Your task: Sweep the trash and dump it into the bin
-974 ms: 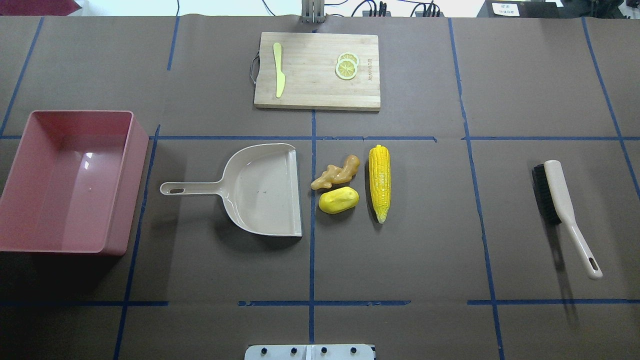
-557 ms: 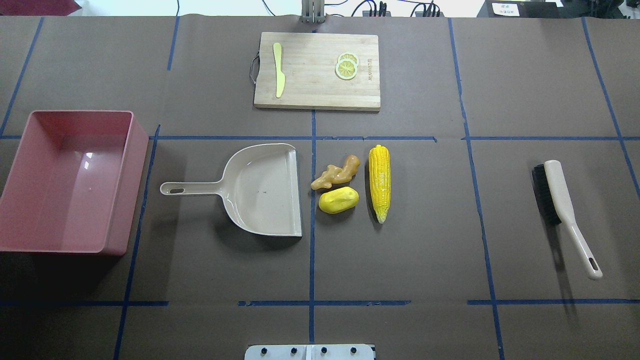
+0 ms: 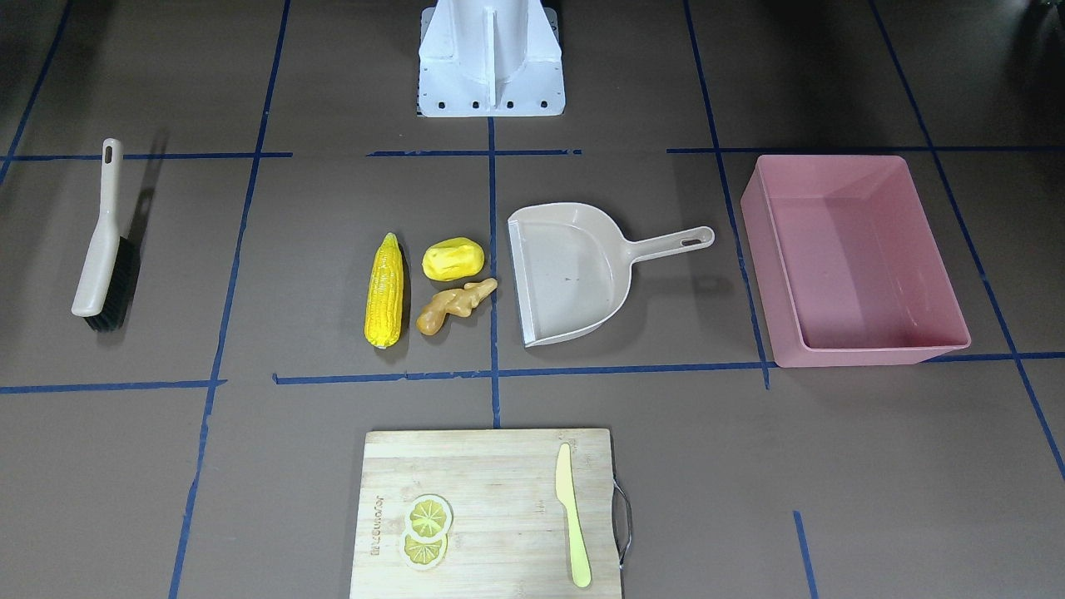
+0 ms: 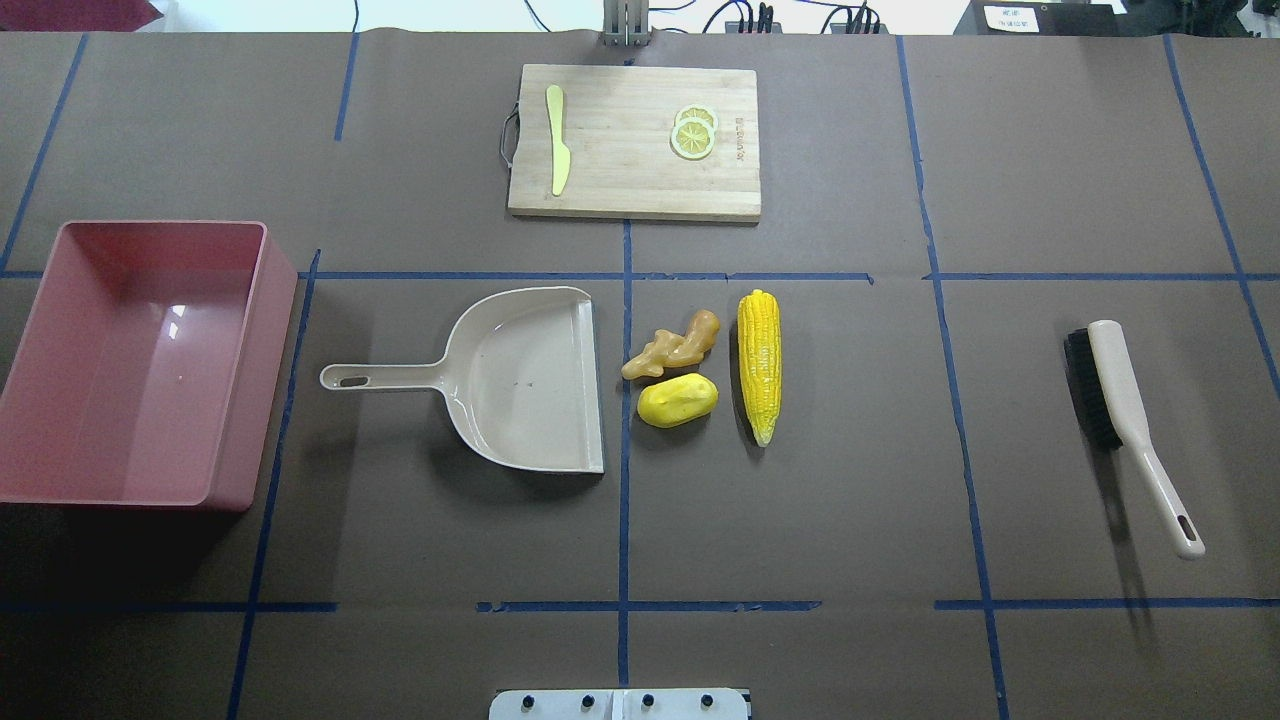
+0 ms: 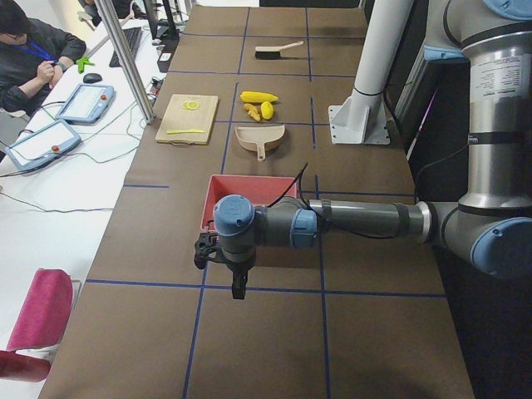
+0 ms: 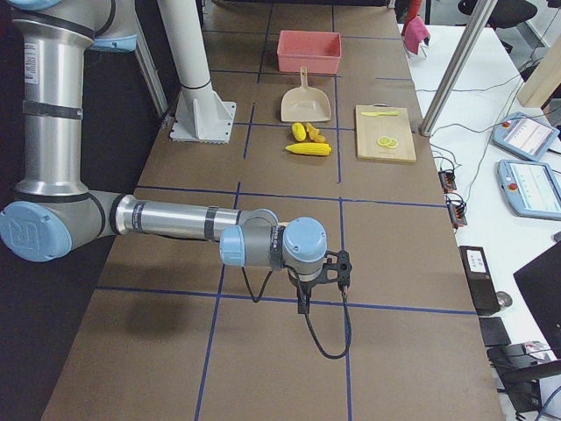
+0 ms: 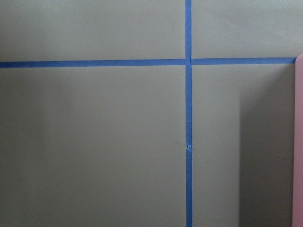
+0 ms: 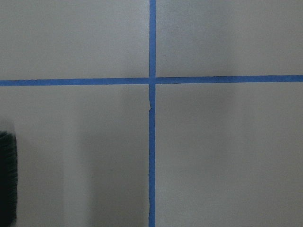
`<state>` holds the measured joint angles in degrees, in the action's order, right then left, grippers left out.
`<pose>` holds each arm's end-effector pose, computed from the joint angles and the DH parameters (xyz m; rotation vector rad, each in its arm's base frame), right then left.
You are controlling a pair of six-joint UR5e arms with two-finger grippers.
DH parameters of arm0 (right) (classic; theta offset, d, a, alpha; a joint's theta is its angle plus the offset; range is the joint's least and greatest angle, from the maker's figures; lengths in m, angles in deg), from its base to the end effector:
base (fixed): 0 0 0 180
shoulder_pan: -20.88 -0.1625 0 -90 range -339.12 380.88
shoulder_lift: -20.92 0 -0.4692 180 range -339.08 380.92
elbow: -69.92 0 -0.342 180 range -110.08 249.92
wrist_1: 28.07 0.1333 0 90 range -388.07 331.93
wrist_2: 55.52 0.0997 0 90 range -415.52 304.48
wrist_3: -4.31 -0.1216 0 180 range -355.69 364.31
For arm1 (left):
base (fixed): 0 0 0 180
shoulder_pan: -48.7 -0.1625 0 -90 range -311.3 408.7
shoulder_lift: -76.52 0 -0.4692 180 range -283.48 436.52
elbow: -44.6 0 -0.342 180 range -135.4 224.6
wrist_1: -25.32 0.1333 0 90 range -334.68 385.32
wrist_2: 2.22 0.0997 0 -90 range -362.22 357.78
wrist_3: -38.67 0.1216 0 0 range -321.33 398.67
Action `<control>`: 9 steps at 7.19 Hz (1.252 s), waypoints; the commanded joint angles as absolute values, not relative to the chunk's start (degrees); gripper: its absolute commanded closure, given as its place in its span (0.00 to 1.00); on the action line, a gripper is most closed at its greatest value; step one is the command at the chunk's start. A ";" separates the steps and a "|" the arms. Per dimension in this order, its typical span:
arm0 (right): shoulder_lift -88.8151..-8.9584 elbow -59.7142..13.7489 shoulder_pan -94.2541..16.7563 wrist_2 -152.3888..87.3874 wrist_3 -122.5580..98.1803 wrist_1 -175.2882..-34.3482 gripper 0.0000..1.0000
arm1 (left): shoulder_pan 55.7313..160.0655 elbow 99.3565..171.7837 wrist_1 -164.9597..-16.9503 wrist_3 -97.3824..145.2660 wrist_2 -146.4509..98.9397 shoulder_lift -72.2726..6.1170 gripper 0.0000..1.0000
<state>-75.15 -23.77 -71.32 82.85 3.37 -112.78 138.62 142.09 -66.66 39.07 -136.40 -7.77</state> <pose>0.0576 -0.3938 0.7189 0.0570 -0.8435 0.0301 -0.0480 -0.4004 0.6992 0.0645 0.7706 0.0333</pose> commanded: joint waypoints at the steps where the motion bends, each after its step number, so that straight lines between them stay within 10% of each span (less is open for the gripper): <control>1: -74.97 -24.99 -71.23 83.34 2.91 -112.80 0.00 | 138.35 141.99 -74.31 38.76 -136.43 -7.94 0.00; 9: -71.36 -35.69 -57.55 83.17 -18.02 -112.71 0.01 | 123.08 148.57 -70.77 37.79 -135.99 -18.74 0.00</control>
<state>-71.40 -33.41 -61.44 83.26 -9.01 -112.90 125.53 147.99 -73.81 37.80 -136.05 -16.71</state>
